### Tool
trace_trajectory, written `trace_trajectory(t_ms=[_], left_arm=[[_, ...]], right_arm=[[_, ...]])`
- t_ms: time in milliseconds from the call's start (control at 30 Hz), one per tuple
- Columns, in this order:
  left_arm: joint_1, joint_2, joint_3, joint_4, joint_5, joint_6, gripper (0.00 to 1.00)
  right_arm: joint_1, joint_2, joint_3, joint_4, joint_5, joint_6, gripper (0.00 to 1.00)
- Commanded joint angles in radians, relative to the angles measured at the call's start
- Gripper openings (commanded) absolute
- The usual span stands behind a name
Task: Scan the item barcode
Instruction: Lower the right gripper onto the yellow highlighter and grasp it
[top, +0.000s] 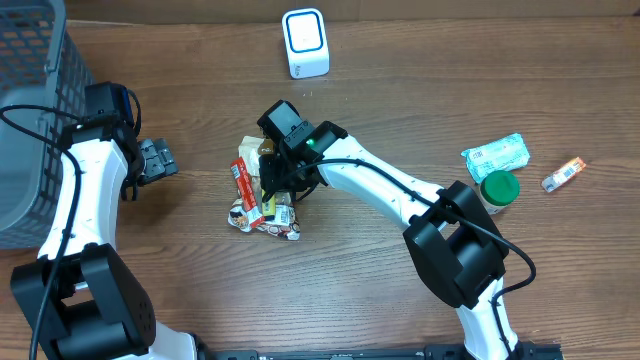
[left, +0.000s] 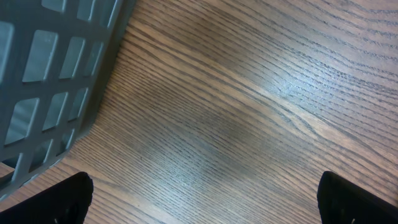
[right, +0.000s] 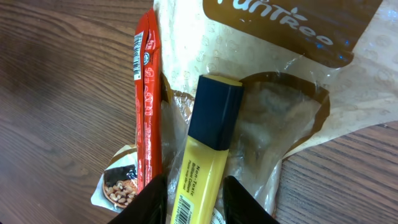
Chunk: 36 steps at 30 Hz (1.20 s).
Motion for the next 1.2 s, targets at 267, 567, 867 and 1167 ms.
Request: trace_trajectory(t_ms=[267,567,867,1167], left_arm=[[-0.004,-0.020,0.015,-0.002,-0.013,0.011,1.00],[-0.004,-0.020,0.015,-0.002,-0.013,0.011,1.00],[-0.006,-0.020,0.015,-0.002,-0.013,0.011,1.00],[-0.006,-0.020,0.015,-0.002,-0.013,0.011,1.00]], right_arm=[[-0.001,0.016,-0.148,0.181,-0.064,0.048,0.30],[-0.002,0.016,-0.167,0.212,-0.095,0.054,0.25],[-0.042,-0.010,-0.165,0.187,-0.103,0.045,0.08],[-0.051,-0.084,-0.166,0.143,-0.101,-0.014,0.08]])
